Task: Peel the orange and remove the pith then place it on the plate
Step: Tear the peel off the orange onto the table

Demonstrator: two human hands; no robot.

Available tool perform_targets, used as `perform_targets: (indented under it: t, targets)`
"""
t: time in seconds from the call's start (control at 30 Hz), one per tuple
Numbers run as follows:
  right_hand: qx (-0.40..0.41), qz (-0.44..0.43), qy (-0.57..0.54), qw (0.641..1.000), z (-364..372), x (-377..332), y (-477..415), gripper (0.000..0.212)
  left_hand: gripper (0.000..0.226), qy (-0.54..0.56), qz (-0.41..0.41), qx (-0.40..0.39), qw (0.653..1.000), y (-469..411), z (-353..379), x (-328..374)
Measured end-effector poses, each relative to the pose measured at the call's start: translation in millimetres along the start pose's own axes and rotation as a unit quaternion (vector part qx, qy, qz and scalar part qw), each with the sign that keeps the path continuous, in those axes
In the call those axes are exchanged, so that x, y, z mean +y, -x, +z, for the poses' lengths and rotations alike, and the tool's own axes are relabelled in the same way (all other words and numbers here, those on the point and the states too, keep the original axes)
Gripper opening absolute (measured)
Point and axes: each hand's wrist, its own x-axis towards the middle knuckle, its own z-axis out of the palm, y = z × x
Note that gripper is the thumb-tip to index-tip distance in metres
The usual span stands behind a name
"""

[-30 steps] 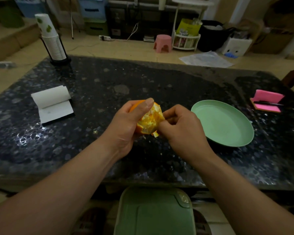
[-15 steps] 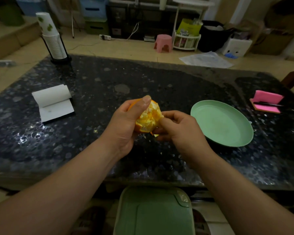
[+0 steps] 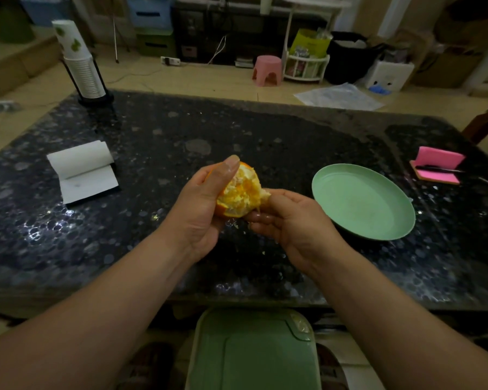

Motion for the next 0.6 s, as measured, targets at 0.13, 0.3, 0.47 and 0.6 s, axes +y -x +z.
perform_targets:
  t: [0.13, 0.3, 0.47, 0.6]
  targets:
    - [-0.027, 0.008, 0.067, 0.997, 0.3, -3.0, 1.2, 0.026, 0.059, -0.028, 0.001, -0.013, 1.0, 0.4, -1.9, -0.4]
    - [0.032, -0.129, 0.26, 0.957, -7.1, -6.1, 5.2, 0.023, 0.055, -0.129, -0.003, -0.032, 0.991, 6.9, 1.5, 5.6]
    - [0.082, -0.269, 0.468, 0.838, -10.7, -7.4, 16.6, 0.021, 0.053, -0.097, -0.121, -0.042, 0.987, 12.0, 1.1, 17.8]
    - [0.06, -0.293, 0.487, 0.821, -3.9, 1.7, 23.2, 0.023, 0.064, -0.064, -0.152, -0.02, 0.986, 13.3, 1.1, 20.8]
